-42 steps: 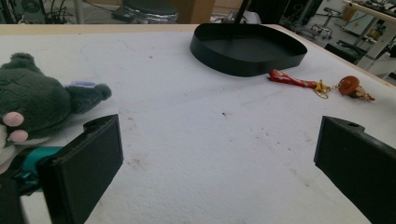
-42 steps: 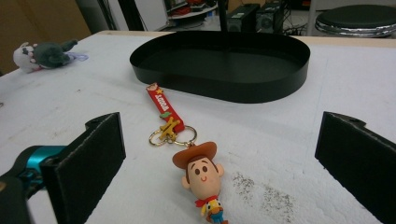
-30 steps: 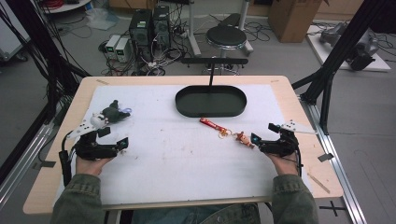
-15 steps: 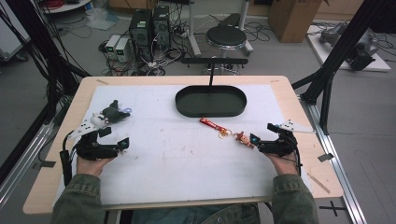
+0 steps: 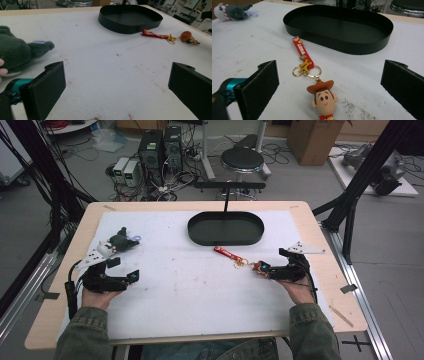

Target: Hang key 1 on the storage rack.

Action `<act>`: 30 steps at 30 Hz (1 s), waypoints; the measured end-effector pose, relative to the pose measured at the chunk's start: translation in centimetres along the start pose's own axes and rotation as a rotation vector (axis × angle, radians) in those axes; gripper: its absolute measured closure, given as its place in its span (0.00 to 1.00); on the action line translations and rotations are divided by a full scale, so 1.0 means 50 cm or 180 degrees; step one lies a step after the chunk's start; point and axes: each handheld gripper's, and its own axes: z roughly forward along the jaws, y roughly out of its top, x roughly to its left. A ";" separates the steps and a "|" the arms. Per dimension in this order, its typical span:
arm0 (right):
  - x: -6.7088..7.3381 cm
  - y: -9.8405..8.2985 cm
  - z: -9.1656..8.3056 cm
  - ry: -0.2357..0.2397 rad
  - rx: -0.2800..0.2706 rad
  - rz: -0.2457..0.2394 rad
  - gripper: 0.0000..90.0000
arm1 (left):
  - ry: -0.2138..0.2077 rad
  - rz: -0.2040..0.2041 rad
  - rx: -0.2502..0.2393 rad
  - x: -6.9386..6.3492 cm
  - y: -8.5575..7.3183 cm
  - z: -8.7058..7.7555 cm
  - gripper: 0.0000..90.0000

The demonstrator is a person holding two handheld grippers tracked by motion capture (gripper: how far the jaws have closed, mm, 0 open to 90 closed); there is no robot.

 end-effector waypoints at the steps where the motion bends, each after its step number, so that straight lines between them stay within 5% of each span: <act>1: 0.000 0.004 0.002 0.0003 0.0024 -0.0011 0.01 | -0.0003 0.0014 0.0010 0.000 0.000 -0.001 0.02; 15: 0.025 0.060 0.061 0.0188 0.0248 -0.0182 0.01 | -0.0021 0.0038 0.0050 -0.003 0.000 0.000 0.02; 24: 0.036 0.091 0.093 0.0304 0.0350 -0.0149 0.01 | -0.0070 0.0041 0.0045 -0.002 0.002 0.007 0.02; 30: 0.066 0.129 0.134 0.0375 0.0616 -0.0437 0.01 | -0.0070 0.0030 0.0035 -0.002 0.002 0.009 0.02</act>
